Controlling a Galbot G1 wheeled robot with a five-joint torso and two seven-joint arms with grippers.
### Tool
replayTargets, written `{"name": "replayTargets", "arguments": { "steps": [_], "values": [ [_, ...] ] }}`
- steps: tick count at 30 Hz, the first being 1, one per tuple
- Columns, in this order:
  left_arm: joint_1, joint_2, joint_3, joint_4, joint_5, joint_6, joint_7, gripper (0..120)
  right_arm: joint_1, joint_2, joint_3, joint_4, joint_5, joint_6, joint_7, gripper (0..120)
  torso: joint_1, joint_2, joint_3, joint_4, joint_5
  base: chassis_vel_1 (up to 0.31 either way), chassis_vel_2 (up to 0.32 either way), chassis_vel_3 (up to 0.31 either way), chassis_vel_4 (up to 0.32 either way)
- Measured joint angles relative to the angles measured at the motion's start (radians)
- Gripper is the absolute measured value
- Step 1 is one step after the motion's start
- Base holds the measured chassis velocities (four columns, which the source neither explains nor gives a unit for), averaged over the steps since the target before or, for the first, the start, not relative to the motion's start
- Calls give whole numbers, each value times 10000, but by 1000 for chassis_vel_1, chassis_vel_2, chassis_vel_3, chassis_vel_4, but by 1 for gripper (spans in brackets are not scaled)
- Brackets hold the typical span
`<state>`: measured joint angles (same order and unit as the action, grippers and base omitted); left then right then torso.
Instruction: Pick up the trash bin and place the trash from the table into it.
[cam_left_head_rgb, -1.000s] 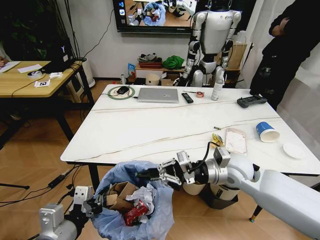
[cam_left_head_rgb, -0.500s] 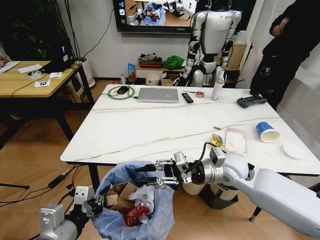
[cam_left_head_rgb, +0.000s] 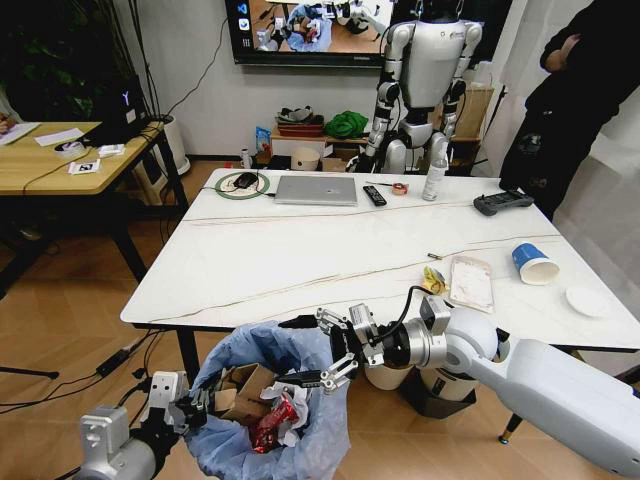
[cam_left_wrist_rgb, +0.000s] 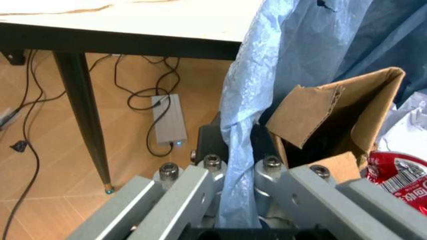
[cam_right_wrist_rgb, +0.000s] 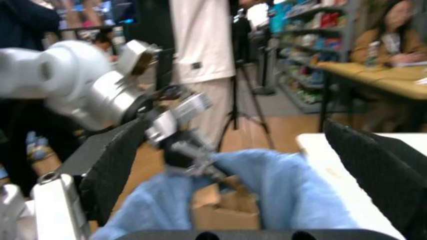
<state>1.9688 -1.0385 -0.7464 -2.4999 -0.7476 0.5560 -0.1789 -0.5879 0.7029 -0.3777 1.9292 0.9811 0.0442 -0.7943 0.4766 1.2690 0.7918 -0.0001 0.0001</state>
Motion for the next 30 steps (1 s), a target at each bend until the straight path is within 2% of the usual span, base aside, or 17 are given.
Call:
{"name": "replayTargets", "arguments": {
  "steps": [3,5,7,8,10,11,14,16,21,22,25,30],
  "values": [
    [0,8,-1,0,0,1,0,0,-213,66,534,7,8,5,661,100,0,0,0,1,0,0,0,0,0],
    [-6,30,23,0,10,0,3,0,-493,111,1137,35,14,-26,1633,100,0,0,0,0,0,0,0,0,0],
    [-37,46,63,0,13,-3,9,0,-662,87,1405,100,-98,34,2760,100,0,0,0,-1,0,0,0,0,0],
    [-62,59,85,0,13,-4,11,0,-779,51,1569,182,-322,53,3778,100,0,0,0,0,0,0,0,0,0],
    [-68,68,89,0,13,-4,11,0,-834,35,1648,206,-433,54,4219,100,0,0,0,0,0,0,0,0,0],
    [-79,94,96,0,10,-8,12,0,-987,-3,1829,257,-705,-49,5219,100,0,0,0,0,0,0,0,0,0],
    [-118,173,92,0,-62,-13,15,0,-1397,-137,2355,326,-1132,-595,6933,100,0,0,0,2,0,0,0,0,0],
    [-135,189,93,0,-71,-13,15,0,-1532,-172,2534,345,-1141,-747,7195,100,0,0,0,3,0,0,0,0,0],
    [-229,252,136,0,-126,-31,20,0,-2943,-407,4284,444,-921,-1504,8032,100,0,0,0,-3,0,0,0,0,0],
    [-229,252,136,0,-126,-31,20,0,-2943,-407,4284,444,-921,-1504,8032,100,0,0,0,-3,0,0,0,0,0],
    [-288,268,139,0,-150,-45,28,0,-3636,-500,5229,680,-874,-1780,8456,100,0,0,0,-3,1,0,0,0,0],
    [-239,179,122,0,-96,-79,53,0,-3851,-371,5797,807,-731,-2042,8785,100,0,0,0,0,1,0,0,0,0]
  ]
}}
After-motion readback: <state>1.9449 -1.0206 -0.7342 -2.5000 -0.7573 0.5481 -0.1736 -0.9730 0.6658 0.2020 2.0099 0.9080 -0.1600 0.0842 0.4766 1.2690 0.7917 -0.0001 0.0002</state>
